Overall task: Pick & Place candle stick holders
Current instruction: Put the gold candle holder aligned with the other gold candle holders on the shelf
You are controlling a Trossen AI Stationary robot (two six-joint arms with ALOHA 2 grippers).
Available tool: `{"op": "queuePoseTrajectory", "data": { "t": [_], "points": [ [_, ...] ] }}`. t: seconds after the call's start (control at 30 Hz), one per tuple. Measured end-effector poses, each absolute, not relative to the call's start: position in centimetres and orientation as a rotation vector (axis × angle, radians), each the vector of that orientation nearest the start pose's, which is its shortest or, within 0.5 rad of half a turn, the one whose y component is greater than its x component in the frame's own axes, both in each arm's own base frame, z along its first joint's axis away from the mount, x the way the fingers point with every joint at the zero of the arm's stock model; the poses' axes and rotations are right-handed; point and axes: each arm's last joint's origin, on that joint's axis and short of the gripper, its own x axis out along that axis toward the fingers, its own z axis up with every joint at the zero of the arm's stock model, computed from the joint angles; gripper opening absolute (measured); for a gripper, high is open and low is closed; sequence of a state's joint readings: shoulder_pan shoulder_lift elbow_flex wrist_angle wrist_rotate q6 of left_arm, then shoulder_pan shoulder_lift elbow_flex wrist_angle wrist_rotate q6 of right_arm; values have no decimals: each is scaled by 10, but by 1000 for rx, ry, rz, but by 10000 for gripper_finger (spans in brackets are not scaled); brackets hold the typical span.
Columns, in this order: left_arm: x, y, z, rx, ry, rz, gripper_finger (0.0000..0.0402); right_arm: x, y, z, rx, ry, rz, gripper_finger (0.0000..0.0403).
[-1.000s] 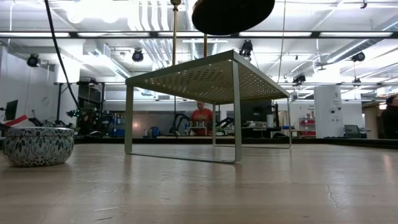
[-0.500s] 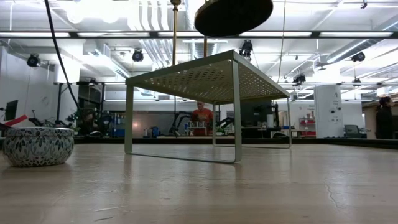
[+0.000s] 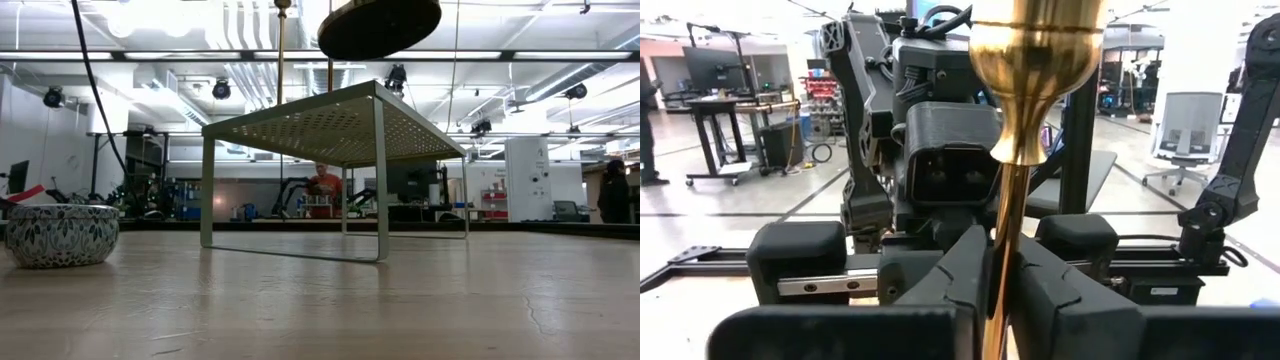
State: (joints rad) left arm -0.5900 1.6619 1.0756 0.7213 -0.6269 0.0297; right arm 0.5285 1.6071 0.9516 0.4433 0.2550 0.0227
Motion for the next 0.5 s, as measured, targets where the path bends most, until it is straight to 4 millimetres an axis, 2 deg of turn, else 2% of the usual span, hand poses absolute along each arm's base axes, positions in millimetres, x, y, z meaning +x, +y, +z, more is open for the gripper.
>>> {"op": "queuePoseTrajectory", "data": {
  "t": [0.5],
  "points": [
    [317, -191, 290, 10, -57, 46, 189, 300, 172, 259, -51, 165, 314, 12]
  ]
}}
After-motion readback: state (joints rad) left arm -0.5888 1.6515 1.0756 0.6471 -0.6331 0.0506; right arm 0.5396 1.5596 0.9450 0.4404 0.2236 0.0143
